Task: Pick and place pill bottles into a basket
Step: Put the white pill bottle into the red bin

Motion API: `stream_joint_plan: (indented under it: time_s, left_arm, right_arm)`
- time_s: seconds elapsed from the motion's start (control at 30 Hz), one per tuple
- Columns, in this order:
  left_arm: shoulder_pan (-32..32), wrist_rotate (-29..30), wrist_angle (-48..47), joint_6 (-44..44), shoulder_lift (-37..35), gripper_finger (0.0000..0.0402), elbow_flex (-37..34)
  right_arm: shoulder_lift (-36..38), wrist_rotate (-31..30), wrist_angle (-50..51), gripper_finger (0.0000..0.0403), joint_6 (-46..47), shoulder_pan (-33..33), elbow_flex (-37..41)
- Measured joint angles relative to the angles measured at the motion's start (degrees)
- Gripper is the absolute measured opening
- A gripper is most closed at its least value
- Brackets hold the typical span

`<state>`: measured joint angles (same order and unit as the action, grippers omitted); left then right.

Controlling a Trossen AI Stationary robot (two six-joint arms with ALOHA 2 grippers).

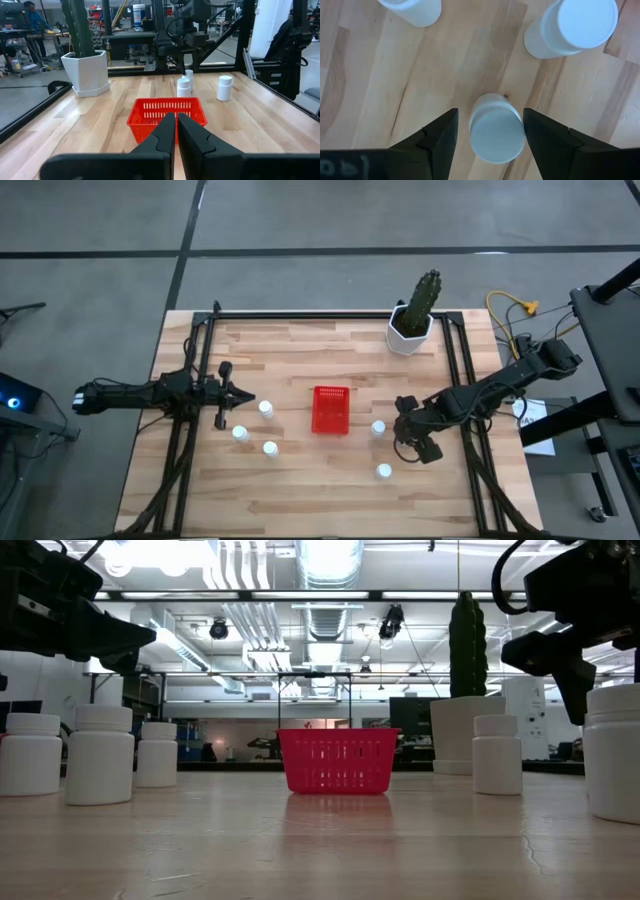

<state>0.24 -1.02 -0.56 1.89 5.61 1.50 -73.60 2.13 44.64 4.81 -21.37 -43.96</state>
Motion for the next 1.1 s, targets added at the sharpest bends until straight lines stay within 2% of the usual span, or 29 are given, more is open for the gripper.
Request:
stream_joint_plan:
  time_s: [0.77,1.1]
  left_arm:
    - [0.0,0.0,0.0,0.0,0.0,0.0002,0.0]
    - [0.0,0.0,0.0,0.0,0.0,0.0002,0.0]
  right_arm:
    - [0.0,-0.8,-0.5,0.0214,-0.9,0.0,2.1]
    - [0.0,-0.8,-0.6,0.0173,-0.9,0.0,2.1]
